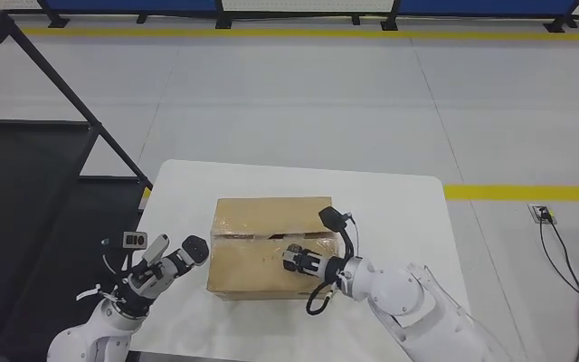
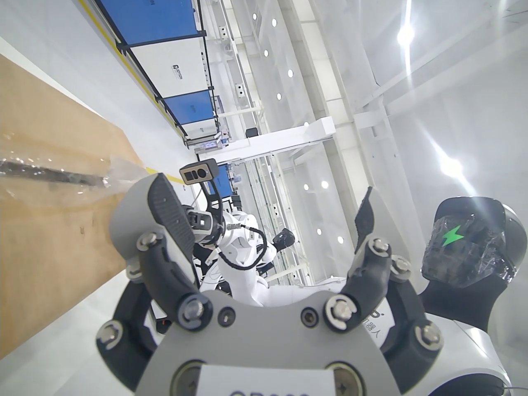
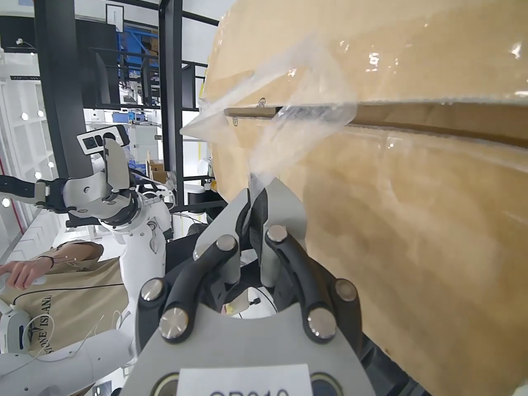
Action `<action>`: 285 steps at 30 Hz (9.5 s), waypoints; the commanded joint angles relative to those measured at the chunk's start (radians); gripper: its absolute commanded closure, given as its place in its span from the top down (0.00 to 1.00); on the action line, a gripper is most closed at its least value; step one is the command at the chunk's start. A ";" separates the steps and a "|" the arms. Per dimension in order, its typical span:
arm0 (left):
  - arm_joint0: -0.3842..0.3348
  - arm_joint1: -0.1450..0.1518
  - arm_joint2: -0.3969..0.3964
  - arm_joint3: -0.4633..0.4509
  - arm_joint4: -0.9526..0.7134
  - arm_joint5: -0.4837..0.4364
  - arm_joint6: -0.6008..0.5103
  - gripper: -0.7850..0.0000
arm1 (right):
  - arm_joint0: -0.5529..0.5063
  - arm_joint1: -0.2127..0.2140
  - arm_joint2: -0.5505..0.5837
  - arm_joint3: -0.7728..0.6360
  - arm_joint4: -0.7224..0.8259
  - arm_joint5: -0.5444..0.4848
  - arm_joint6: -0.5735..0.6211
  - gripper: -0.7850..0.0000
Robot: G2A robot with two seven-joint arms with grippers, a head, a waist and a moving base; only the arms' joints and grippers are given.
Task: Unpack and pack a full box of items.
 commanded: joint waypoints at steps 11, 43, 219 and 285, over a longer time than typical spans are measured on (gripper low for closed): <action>0.008 0.002 0.009 0.009 0.006 -0.010 -0.003 1.00 | -0.090 0.024 0.133 -0.073 -0.025 -0.056 -0.003 0.00; 0.010 0.006 0.022 0.014 0.004 -0.014 -0.006 1.00 | -0.119 0.063 0.194 -0.105 -0.408 -0.263 0.073 0.00; -0.214 -0.037 0.292 0.271 0.144 0.098 0.332 1.00 | -0.171 0.093 0.310 0.024 -1.137 -0.620 -0.490 1.00; -0.178 -0.052 0.283 0.228 0.132 0.069 0.303 1.00 | -0.017 -0.019 0.113 -0.010 -0.894 -0.428 0.117 1.00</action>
